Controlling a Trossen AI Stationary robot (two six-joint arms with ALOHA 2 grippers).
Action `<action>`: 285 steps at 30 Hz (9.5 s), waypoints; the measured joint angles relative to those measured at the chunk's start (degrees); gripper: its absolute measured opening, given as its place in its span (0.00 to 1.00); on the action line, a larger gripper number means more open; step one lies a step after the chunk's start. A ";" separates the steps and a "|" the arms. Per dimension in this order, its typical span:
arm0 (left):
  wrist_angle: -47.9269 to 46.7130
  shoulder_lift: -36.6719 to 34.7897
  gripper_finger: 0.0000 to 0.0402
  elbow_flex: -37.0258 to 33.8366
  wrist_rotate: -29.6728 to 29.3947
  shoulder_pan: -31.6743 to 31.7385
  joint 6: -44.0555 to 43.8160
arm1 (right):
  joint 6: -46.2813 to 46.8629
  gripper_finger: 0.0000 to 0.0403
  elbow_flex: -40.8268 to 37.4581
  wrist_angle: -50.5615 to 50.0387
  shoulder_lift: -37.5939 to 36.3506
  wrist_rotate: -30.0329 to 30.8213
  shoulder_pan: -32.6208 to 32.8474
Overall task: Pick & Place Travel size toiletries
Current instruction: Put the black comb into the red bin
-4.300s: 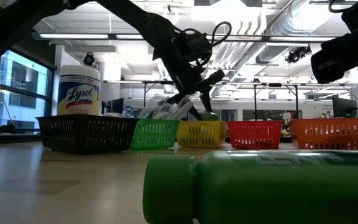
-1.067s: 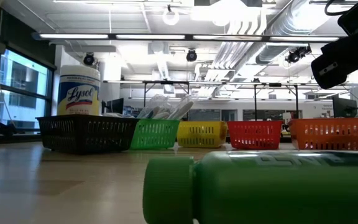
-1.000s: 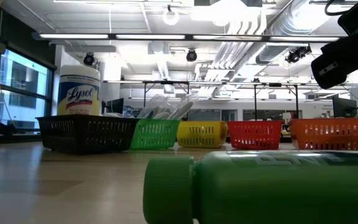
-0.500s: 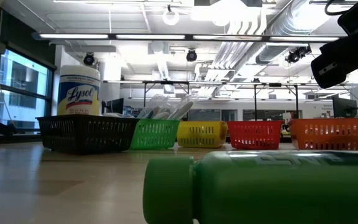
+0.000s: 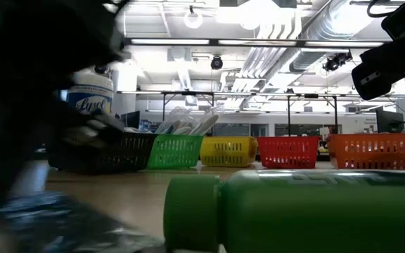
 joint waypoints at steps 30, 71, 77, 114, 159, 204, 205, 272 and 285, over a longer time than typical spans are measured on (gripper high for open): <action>-8.65 0.39 0.00 10.19 -5.04 0.44 10.93 | 0.90 0.02 -0.02 -0.85 0.00 -0.13 0.00; -8.11 6.82 0.00 15.34 -4.38 16.32 14.49 | -0.01 0.02 -0.01 -1.94 0.68 -0.13 0.02; -8.07 6.82 0.00 15.28 -4.73 19.60 13.43 | 1.01 0.02 0.00 -1.86 0.83 -0.11 0.02; -17.71 -18.01 0.38 15.02 -2.70 18.69 16.10 | 0.92 0.02 -0.02 0.07 2.78 2.83 0.00; -15.45 -67.78 0.04 -22.51 -22.66 18.08 11.78 | 7.81 0.02 50.62 2.08 83.21 -9.37 -2.97; -15.13 -67.76 0.04 -22.49 -22.41 18.06 5.98 | 21.84 0.50 56.48 -4.29 92.41 4.69 2.78; -15.11 -67.73 0.04 -22.49 -22.41 18.06 5.89 | 21.27 0.50 56.46 -4.41 92.41 4.70 2.78; -17.29 -67.01 0.04 -22.45 -22.63 18.06 5.85 | 19.05 0.50 68.42 -38.45 101.08 -2.59 3.55; -17.73 -66.99 0.04 -22.47 -22.59 18.06 5.83 | 16.10 0.50 68.43 -41.34 100.13 -1.18 7.69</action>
